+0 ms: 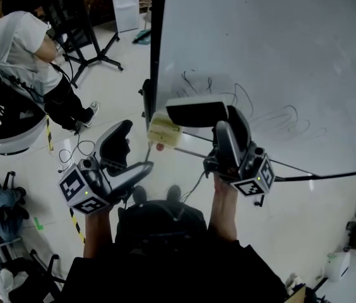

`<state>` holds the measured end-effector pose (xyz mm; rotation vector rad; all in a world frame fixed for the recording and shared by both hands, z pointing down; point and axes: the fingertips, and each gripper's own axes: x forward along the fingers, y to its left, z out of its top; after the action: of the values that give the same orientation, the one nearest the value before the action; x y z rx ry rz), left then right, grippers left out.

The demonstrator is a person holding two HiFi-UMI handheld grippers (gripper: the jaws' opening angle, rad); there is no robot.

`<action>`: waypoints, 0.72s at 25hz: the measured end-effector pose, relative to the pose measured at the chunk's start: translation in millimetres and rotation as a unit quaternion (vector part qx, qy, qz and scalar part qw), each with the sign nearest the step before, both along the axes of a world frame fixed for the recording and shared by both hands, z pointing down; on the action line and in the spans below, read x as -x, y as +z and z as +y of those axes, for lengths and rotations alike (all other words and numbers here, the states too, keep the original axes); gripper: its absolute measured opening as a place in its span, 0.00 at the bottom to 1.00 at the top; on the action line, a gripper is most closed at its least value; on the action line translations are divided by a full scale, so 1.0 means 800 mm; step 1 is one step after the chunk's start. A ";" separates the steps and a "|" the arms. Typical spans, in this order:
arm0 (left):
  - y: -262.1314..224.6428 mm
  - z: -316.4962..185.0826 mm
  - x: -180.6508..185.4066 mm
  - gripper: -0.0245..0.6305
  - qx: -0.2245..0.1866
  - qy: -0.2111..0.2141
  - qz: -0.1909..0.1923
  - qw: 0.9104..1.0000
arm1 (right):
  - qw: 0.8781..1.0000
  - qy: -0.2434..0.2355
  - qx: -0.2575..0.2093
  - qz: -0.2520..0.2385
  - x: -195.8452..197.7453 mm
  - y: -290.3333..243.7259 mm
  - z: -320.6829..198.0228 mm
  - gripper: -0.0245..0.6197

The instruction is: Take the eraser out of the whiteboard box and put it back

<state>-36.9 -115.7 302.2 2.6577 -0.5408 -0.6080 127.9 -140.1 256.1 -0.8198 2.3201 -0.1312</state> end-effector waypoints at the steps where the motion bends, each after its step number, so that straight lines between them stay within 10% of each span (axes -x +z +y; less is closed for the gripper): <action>1: 0.002 -0.001 0.000 0.70 0.002 0.000 -0.001 1.000 | 1.000 0.000 0.004 0.006 0.001 0.005 -0.002 0.27; 18: 0.017 -0.014 0.005 0.70 0.012 -0.011 -0.005 1.000 | 0.991 0.014 0.051 0.123 0.025 0.079 -0.036 0.27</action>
<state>-40.6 -127.1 315.9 2.6373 -0.5780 -0.5912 107.8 -169.3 319.5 -0.9673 2.5475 -0.1455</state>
